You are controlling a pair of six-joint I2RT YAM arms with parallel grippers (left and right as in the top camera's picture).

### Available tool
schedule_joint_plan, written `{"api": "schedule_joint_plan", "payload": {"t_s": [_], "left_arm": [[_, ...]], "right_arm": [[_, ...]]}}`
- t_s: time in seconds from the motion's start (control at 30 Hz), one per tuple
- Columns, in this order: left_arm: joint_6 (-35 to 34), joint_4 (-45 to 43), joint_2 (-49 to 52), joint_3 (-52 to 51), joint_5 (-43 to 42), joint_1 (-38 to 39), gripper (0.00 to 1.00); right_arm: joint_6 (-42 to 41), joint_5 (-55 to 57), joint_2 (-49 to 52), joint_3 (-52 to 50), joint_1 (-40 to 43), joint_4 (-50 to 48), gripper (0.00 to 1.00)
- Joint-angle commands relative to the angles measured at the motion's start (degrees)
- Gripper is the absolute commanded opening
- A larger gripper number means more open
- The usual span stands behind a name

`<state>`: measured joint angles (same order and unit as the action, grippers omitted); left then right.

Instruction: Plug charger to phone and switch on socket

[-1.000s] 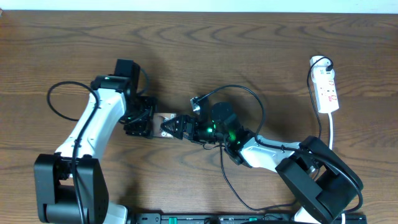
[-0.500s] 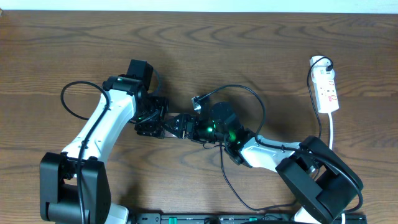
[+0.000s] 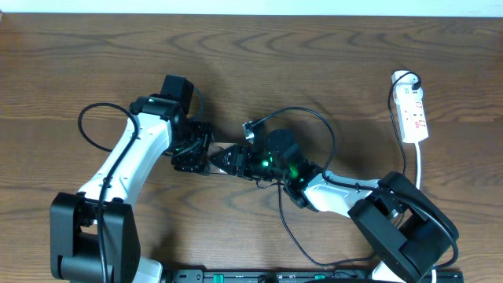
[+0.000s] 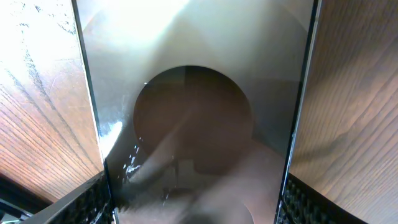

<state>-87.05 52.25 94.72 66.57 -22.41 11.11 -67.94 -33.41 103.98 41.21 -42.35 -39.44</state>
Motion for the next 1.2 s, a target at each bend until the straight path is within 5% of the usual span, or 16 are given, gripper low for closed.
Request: {"api": "schedule_joint_plan", "payload": {"t_s": [0.0, 1.17], "left_arm": [[-0.55, 0.15, -1.60, 1.68, -1.18, 0.63, 0.07], [-0.52, -0.13, -1.60, 1.68, -1.14, 2.32, 0.07]], "right_arm": [[0.28, 0.28, 0.50, 0.74, -0.46, -0.02, 0.49], [0.28, 0.50, 0.50, 0.74, -0.46, -0.02, 0.20]]}}
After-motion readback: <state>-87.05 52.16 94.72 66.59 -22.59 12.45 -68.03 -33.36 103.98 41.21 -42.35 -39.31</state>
